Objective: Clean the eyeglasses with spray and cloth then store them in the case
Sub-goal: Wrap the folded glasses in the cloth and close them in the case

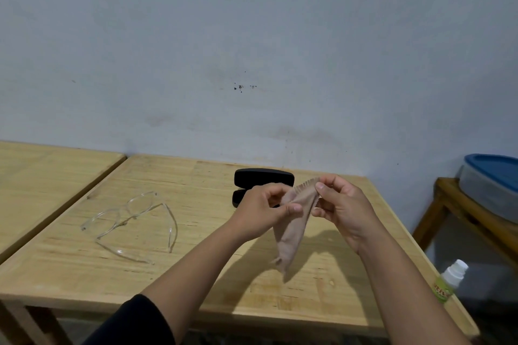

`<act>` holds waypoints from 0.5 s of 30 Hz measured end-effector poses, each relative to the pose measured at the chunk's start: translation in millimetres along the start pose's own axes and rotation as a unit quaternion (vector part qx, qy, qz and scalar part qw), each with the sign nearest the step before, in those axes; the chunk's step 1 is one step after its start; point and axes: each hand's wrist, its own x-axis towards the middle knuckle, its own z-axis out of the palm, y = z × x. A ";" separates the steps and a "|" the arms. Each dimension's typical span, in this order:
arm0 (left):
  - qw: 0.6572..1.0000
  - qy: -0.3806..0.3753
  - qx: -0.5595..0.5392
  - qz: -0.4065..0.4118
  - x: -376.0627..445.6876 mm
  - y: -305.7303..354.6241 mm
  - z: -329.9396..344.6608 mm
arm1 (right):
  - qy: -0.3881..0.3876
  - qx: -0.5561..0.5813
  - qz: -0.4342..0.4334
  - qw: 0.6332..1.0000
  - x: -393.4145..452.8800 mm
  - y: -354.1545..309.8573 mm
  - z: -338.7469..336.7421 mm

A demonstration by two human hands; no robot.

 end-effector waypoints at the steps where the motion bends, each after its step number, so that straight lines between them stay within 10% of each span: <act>1: 1.000 0.001 0.003 0.002 -0.7 -1.1 -0.8 | 0.003 -0.003 0.004 1.000 1.2 1.6 -2.0; 15: 0.996 0.070 -0.050 -0.040 -10.5 -16.7 -34.9 | 0.078 0.014 0.018 0.997 14.5 16.6 -16.1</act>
